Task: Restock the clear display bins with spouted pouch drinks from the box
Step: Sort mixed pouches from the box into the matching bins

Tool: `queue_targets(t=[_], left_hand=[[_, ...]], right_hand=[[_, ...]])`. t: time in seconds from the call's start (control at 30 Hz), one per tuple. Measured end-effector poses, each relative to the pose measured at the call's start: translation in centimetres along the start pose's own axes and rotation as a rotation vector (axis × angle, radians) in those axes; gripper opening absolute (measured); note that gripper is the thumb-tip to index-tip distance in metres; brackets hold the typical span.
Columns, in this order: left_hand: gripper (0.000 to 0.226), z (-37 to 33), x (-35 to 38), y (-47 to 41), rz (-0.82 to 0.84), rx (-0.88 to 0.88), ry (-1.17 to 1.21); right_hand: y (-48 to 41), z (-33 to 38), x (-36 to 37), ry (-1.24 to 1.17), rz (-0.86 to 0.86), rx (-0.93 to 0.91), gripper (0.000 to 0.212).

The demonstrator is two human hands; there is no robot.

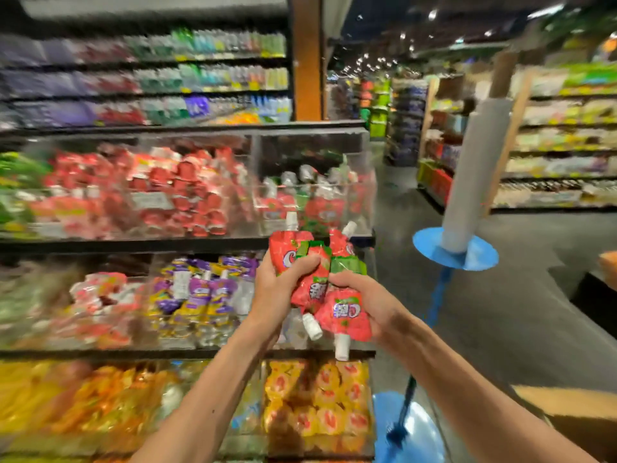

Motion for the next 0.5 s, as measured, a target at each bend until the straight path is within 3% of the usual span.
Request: queue_targets(t=[0.17, 0.27, 0.37, 0.5], left_hand=[[0.069, -1.0, -3.3, -0.7, 0.067, -0.089, 0.036], [0.064, -1.6, -3.3, -1.9, 0.081, -0.119, 0.024], [0.033, -2.7, -1.6, -3.4, 0.125, -0.117, 0.020], [0.030, -3.1, -0.4, -5.9, 0.090, -0.075, -0.046]], right_hand=[[-2.9, -0.1, 4.4, 0.005, 0.149, 0.009, 0.049], [-4.4, 1.2, 5.1, 0.048, 0.130, -0.021, 0.047], [-5.5, 3.5, 4.6, 0.118, 0.083, -0.060, 0.037], [-6.5, 7.2, 3.7, 0.179, 0.117, -0.106, 0.041]])
Point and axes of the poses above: each hand's wrist, its own y-axis away from the middle knuckle, its own x-axis out of the palm, z = x × y, the point moved 7 cm from there along -y, towards the middle knuckle, and after that the axes turned 3 degrees about -x, right-handed, at the moved point
